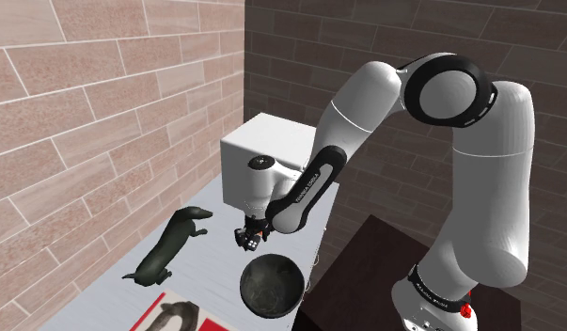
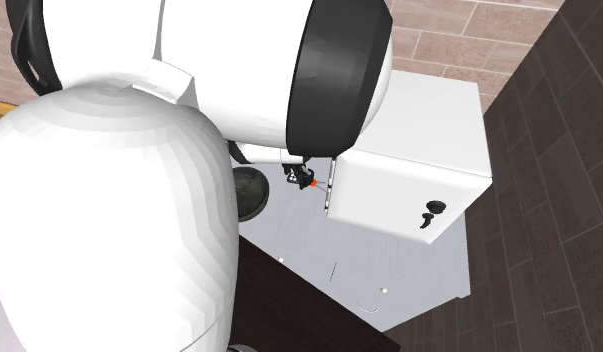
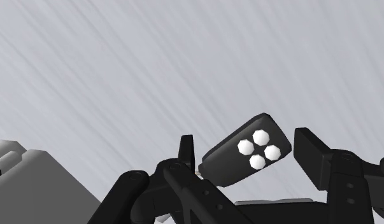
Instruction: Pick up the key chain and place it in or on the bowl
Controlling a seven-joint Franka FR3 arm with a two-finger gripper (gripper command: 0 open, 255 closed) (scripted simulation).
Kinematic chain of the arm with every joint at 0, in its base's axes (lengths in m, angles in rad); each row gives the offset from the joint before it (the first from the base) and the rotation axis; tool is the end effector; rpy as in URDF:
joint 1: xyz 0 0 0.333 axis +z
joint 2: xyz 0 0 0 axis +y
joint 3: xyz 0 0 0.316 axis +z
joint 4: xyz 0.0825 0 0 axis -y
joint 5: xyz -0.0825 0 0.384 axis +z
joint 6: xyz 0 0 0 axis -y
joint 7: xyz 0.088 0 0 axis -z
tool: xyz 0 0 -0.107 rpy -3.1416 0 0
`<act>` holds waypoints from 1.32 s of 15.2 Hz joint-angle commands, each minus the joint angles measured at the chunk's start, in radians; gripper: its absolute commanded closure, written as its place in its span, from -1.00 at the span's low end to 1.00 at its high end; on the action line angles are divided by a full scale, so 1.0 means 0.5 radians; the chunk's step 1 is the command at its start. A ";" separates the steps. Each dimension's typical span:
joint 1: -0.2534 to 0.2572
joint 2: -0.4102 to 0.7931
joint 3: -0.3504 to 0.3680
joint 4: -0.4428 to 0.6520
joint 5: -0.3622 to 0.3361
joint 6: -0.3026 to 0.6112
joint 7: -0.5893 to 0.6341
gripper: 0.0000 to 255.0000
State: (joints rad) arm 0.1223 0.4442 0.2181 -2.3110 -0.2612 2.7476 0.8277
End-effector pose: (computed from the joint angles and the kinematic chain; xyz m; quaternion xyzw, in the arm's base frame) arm 0.4842 0.1887 0.1566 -0.9911 0.1332 -0.0075 0.0002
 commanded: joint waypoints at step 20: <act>-0.117 -0.393 0.159 -0.048 0.226 -0.333 -0.165 1.00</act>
State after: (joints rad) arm 0.0691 0.2641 0.2931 -2.3320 -0.1582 2.5937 0.7540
